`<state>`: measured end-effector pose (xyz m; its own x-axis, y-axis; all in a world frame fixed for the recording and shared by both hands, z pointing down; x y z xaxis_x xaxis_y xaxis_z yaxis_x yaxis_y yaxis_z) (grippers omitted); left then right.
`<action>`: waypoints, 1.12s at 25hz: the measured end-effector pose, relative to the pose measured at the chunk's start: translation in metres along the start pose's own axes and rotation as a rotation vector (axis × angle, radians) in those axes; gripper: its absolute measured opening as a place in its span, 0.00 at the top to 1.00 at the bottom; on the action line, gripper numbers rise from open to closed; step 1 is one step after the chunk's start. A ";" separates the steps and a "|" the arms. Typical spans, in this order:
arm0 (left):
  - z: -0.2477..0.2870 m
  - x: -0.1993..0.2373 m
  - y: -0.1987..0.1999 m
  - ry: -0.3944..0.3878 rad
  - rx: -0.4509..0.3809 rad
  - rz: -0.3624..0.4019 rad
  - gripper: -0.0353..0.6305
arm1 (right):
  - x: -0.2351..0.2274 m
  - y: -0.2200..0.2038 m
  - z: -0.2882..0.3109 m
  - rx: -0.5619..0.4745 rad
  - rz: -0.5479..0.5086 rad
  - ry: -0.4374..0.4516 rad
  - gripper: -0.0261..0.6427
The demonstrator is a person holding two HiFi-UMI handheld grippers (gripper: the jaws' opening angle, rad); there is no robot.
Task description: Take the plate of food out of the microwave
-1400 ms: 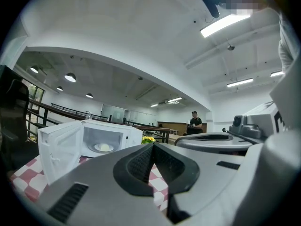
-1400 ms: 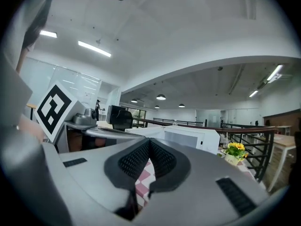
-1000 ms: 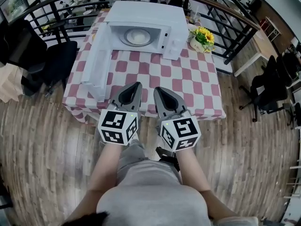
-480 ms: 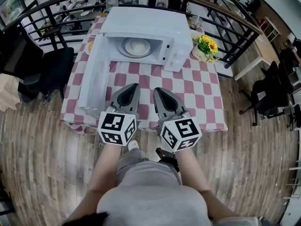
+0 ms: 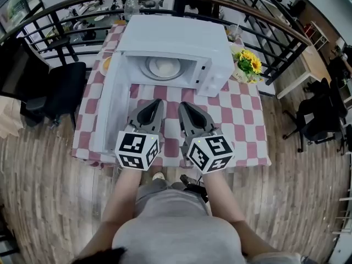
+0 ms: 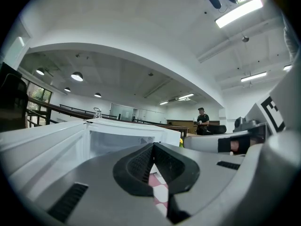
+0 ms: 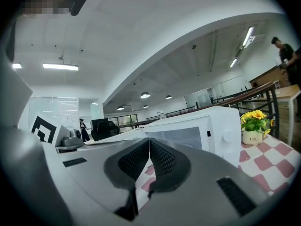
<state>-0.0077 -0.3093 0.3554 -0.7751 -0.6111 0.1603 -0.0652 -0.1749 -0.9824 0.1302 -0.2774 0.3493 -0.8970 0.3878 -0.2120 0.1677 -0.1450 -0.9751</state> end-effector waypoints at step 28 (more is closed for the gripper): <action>0.043 0.044 -0.017 0.040 0.039 -0.002 0.94 | -0.050 -0.048 0.079 0.037 0.343 -0.088 0.48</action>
<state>-0.0141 -0.3665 0.3834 -0.7997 -0.5792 0.1577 -0.0433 -0.2064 -0.9775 0.1347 -0.3618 0.4123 -0.8228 0.2314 -0.5190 0.4522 -0.2865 -0.8446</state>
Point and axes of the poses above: the fingertips, and each gripper's own axes: z forward along the fingers, x to its left, y out of its top, the point moved 7 cm from there along -z, backward along the fingers, and after that the axes turned 1 degree about -z, right-handed, at the moved point
